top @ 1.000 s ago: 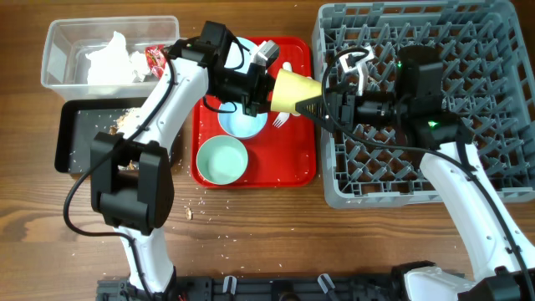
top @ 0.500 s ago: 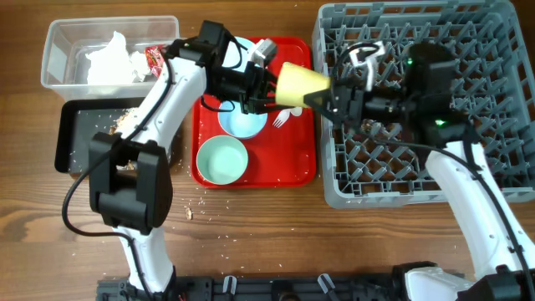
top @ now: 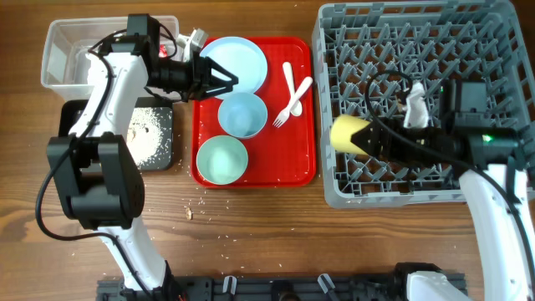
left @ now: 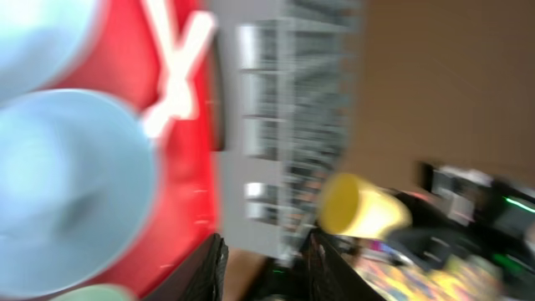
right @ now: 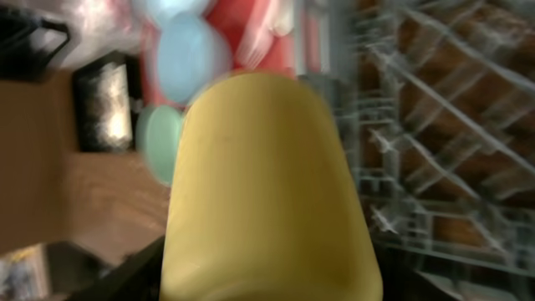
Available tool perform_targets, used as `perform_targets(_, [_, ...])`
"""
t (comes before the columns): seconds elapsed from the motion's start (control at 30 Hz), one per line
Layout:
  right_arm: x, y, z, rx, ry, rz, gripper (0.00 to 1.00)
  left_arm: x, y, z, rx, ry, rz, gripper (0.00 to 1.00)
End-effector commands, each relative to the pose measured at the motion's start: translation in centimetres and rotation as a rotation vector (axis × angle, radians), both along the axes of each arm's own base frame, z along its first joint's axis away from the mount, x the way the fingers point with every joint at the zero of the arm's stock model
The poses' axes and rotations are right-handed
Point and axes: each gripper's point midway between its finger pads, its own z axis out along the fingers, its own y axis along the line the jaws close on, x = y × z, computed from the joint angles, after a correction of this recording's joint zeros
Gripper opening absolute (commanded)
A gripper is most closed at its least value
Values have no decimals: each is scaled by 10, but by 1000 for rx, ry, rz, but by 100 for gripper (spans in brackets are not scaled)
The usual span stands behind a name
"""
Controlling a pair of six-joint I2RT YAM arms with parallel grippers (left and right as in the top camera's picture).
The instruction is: Sort waste into correct bins and load items into the dishwasher rack
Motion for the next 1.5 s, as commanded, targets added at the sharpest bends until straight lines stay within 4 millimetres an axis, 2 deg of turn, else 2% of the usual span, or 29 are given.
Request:
perform_targets(0.0, [-13,-30,-1,-259,42,-95,46,6,34,-30,345,-35,52,34])
perform_targets(0.1, [-26,-30,-16,-375,131,-108,47,5,45,-42,448,-22,60,35])
perform_targets(0.23, [-24,-27,-39,-462,226,-91,47,4,47,-44,466,-15,61,36])
perform_targets(0.3, [-23,-21,-59,-477,307,-42,47,2,48,-44,471,-9,60,36])
perform_targets(0.37, [-23,-17,-70,-485,346,-11,55,1,48,-45,474,-3,59,36])
perform_targets(0.4, [-22,-15,-76,-492,367,1,64,1,48,-45,474,-1,59,36])
perform_targets(0.5, [-12,-5,-86,-462,365,13,78,0,48,-45,474,2,58,36])
perform_targets(0.63, [4,10,-73,-384,301,17,83,-2,48,-45,475,10,56,37])
perform_targets(0.73, [30,28,-36,-298,172,49,82,-2,50,-44,485,5,59,35])
perform_targets(0.77, [43,39,-21,-264,96,72,81,-2,55,-42,514,-1,67,34])
perform_targets(0.83, [62,64,-7,-216,-25,103,79,-4,68,-30,585,-37,92,34])
perform_targets(0.87, [70,74,-5,-205,-57,100,76,-4,74,-22,617,-61,108,34])
perform_targets(0.93, [83,113,-5,-161,-126,127,74,-5,92,7,720,-150,164,36])
perform_targets(0.97, [87,132,-10,-153,-142,141,74,-7,99,20,761,-184,193,37])
perform_targets(1.0, [90,153,-20,-149,-148,165,74,-9,115,37,838,-212,272,40])
perform_targets(1.03, [90,166,-29,-147,-144,180,73,-11,127,48,888,-224,329,43])
perform_targets(1.07, [90,184,-48,-151,-122,194,73,-14,140,60,942,-235,396,49])
perform_targets(1.13, [91,202,-78,-161,-83,210,69,-20,163,80,1025,-261,496,61])
perform_targets(1.17, [90,210,-96,-165,-50,218,65,-23,170,87,1050,-273,523,73])
perform_targets(1.2, [86,216,-112,-162,-15,241,63,-24,174,89,1055,-274,534,89])
perform_targets(1.23, [80,222,-122,-155,14,262,62,-25,177,89,1056,-271,542,100])
perform_targets(1.33, [63,236,-138,-157,50,333,60,-25,181,86,1060,-257,545,100])
perform_targets(1.47, [42,253,-146,-175,52,415,53,-25,180,86,1056,-256,543,100])
